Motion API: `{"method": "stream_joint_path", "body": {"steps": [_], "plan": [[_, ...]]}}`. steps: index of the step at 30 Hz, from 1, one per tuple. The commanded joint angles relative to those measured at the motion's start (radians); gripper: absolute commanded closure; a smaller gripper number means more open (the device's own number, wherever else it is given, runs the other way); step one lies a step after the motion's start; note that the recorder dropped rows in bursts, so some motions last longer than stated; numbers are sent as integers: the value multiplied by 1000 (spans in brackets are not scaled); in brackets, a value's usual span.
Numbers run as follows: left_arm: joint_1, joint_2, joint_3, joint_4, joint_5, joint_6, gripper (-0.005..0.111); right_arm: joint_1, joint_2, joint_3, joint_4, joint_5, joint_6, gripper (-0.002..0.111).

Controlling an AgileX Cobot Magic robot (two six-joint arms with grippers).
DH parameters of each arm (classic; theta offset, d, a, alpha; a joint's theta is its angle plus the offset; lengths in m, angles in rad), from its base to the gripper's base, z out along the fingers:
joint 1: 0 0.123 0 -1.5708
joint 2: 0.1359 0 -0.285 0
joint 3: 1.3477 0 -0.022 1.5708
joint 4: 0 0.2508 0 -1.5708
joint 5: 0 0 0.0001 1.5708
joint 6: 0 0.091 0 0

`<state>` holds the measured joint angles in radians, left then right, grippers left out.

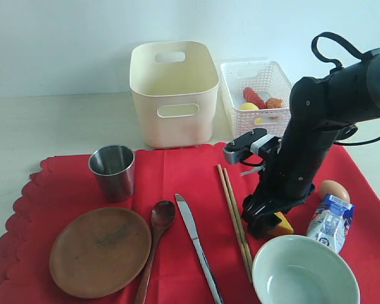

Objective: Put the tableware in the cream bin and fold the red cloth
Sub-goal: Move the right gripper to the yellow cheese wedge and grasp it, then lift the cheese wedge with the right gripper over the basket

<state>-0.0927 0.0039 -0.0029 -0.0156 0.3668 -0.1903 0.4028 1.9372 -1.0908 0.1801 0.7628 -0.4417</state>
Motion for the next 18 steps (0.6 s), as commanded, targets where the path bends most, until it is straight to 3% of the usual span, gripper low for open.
{"method": "stream_joint_path", "body": {"steps": [1, 2, 5, 18], "plan": [[1, -4, 3, -1, -8, -1, 107, 3, 4, 5, 5, -38, 1, 68], [1, -4, 3, -1, -8, -1, 107, 3, 4, 5, 5, -38, 1, 84], [1, -4, 3, -1, -8, -1, 107, 3, 4, 5, 5, -38, 1, 108], [1, -4, 3, -1, -8, -1, 107, 3, -153, 5, 2, -68, 25, 108]]}}
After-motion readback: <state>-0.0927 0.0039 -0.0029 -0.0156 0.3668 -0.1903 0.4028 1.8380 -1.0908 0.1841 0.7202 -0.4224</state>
